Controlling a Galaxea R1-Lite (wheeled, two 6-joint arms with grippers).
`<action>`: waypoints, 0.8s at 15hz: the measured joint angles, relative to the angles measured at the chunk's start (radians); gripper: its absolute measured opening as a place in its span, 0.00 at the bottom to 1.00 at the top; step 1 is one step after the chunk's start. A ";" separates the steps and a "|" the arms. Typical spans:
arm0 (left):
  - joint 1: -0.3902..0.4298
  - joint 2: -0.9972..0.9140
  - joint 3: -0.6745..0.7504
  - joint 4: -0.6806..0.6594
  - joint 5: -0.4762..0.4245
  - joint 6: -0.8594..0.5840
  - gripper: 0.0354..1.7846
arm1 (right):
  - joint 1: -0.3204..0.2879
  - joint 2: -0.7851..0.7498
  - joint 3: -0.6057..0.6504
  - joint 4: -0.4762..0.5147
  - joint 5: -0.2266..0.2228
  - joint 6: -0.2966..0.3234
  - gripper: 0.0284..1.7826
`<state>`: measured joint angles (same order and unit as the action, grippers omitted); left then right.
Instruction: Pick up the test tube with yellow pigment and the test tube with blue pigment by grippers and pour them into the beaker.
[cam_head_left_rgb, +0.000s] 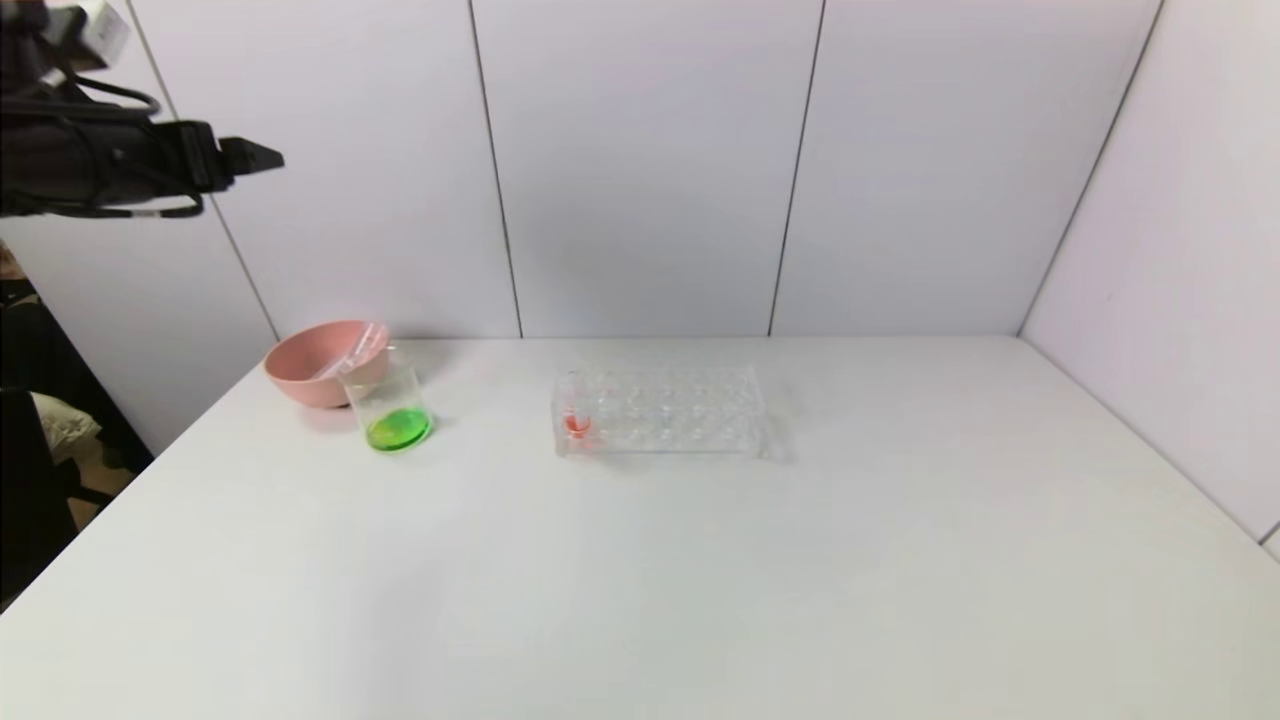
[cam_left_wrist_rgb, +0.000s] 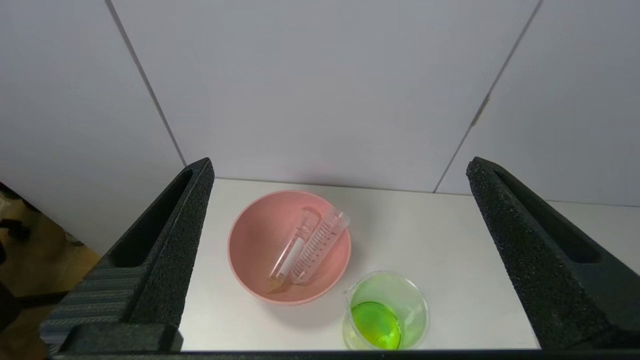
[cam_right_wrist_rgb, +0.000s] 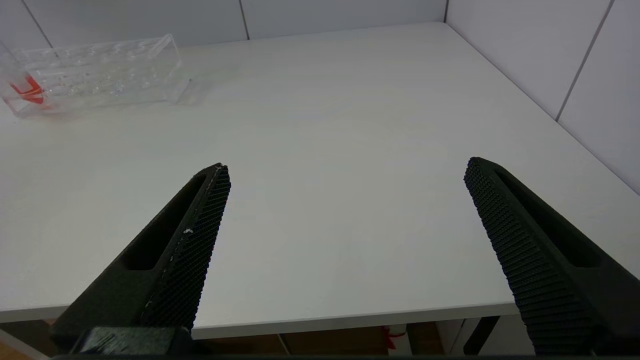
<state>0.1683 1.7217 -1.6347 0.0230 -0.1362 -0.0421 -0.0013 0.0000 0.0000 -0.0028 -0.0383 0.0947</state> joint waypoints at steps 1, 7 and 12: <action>-0.004 -0.088 0.012 0.043 -0.024 0.004 0.99 | 0.000 0.000 0.000 0.000 0.000 0.000 0.96; -0.105 -0.694 0.175 0.353 -0.152 0.072 0.99 | 0.000 0.000 0.000 0.000 0.000 0.000 0.96; -0.145 -1.187 0.478 0.537 -0.167 0.176 0.99 | 0.000 0.000 0.000 0.000 0.000 0.000 0.96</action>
<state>0.0230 0.5349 -1.1564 0.5604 -0.3030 0.1336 -0.0013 0.0000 0.0000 -0.0028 -0.0383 0.0947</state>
